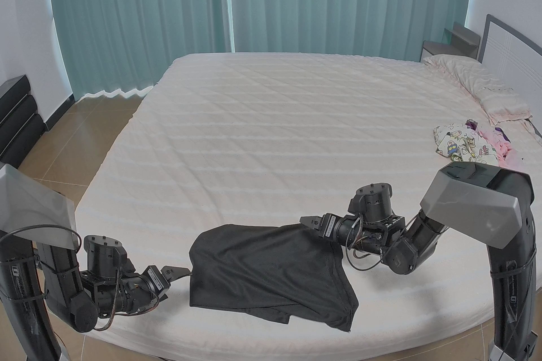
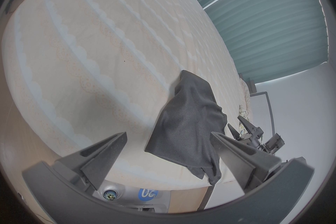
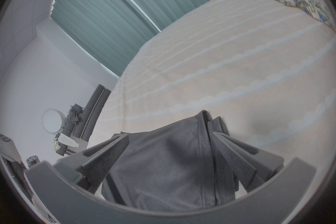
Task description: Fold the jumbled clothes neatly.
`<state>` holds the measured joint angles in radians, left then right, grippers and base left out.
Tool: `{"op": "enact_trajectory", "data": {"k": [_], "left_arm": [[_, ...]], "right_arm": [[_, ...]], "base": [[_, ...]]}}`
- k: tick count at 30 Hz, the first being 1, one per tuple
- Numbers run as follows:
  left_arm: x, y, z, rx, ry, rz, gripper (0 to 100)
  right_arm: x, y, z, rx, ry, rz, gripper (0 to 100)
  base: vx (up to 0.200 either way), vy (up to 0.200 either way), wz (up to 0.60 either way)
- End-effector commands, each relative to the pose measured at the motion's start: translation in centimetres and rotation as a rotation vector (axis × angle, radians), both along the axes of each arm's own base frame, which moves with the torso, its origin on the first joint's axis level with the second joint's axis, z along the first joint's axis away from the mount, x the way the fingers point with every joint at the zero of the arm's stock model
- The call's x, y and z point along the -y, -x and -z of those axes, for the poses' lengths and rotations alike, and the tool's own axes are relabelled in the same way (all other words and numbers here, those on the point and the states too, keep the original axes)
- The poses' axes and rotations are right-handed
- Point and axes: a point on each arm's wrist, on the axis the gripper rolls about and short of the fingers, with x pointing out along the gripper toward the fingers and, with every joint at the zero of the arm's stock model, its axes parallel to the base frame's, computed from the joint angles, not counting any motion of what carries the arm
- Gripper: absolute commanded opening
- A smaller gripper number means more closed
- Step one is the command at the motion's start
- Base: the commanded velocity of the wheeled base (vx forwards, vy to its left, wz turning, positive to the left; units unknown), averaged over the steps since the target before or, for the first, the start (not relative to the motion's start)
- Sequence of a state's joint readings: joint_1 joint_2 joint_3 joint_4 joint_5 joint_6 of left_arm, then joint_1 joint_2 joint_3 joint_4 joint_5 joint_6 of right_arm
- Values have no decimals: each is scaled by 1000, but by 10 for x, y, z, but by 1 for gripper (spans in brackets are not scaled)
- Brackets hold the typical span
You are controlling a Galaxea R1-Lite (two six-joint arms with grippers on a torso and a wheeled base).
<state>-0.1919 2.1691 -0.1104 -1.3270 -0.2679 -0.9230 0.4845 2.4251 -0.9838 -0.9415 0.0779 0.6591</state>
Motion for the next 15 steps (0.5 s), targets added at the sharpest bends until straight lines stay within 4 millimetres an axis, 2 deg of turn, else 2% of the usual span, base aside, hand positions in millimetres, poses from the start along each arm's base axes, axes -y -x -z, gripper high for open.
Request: {"op": "enact_trajectory", "data": {"k": [1, 15], "left_arm": [[0, 0, 0, -2, -1, -1, 100], [0, 0, 0, 0, 0, -1, 100]], "right_arm": [[-6, -19, 15, -28, 8, 12, 100], [-18, -35, 19, -26, 26, 7, 100]], "base": [[0, 0, 0], [0, 0, 0]]}}
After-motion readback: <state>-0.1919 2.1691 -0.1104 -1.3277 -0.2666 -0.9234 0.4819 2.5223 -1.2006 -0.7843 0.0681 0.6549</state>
